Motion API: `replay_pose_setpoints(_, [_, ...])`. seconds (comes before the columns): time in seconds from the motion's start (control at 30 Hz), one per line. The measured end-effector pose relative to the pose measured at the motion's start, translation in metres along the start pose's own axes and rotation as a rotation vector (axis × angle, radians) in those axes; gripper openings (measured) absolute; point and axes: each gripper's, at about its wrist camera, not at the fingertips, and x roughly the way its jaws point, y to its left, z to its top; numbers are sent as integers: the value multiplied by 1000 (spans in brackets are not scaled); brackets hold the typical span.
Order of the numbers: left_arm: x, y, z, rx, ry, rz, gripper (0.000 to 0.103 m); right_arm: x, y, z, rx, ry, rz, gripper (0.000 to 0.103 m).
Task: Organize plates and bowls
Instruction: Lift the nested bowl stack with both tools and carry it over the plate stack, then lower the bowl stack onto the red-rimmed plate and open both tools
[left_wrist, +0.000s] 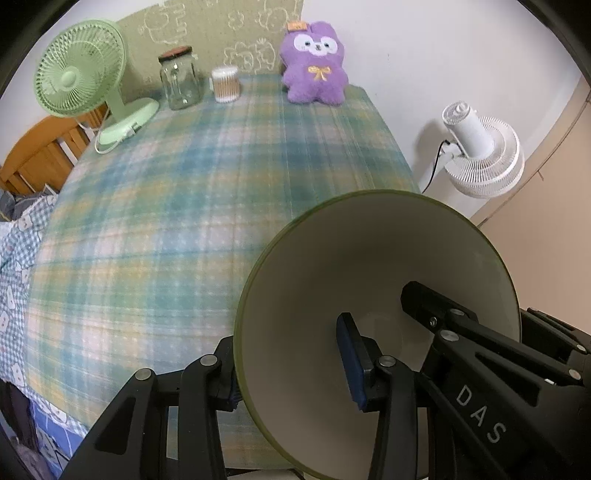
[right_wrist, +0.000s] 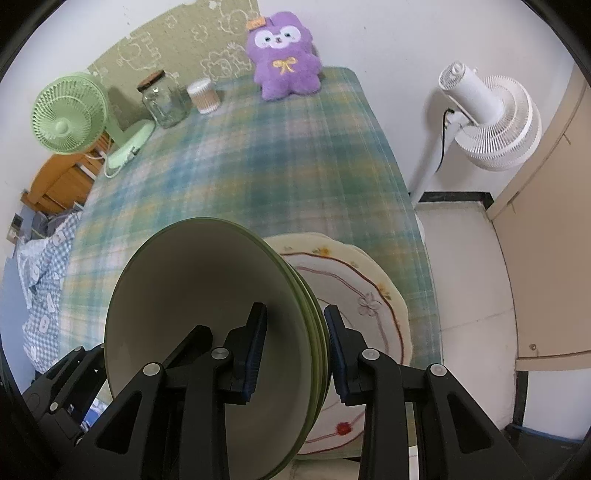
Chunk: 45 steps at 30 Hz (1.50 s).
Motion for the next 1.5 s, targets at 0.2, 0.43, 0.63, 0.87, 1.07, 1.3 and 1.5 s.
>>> replay_pose_setpoints(0.2, [16,-10,-6,-6,44,0,42,14,-13,-4,0,43,-4,35])
replay_pose_setpoints(0.43, [18,-17,-3,-1,27,18,42,22,-19,0,-8,43,2,35])
replay_pose_setpoints(0.63, [18,-18,-2,4,25,21,42,23,-20,2,6,46,9,35])
replay_pose_setpoints(0.87, [21,-22,-4,22,23,39,45,24,-20,2,-27,44,-1,37])
replay_pose_setpoints(1.07, [19,-22,-10,32,9,23,48,21,-21,-4,-31,32,-5,38])
replay_pose_setpoints(1.3, [15,-20,-14,27,-8,-24,58,16,-18,-11,-42,1,-27,38])
replay_pose_setpoints(1.5, [6,-19,-12,34,-49,-26,76,6,-18,-10,-41,-41,-45,55])
